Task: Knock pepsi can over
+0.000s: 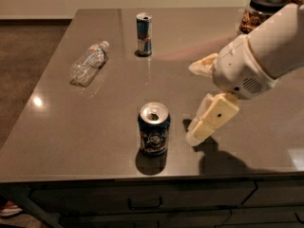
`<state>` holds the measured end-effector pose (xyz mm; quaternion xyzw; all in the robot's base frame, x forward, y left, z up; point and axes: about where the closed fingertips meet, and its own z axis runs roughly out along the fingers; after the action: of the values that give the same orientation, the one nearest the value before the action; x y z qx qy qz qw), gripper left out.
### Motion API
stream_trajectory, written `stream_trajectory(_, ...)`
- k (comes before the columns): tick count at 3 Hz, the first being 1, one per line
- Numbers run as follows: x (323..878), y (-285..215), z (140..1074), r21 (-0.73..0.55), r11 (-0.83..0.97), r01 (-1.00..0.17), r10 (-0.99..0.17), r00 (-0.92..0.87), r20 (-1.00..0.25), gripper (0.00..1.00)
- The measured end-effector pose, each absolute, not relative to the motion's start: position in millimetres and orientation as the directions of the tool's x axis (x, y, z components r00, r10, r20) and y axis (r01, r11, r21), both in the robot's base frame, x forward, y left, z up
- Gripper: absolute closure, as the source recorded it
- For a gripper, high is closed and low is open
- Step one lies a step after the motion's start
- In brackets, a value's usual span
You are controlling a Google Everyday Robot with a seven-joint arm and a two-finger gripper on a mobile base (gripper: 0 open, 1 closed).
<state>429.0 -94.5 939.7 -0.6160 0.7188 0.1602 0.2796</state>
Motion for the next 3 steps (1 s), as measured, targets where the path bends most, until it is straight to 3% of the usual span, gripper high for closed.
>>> stream_trajectory(3, 415, -32, 899, -0.022, 0.092, -0.996, -0.734, -0.053, -0.677, 0.00)
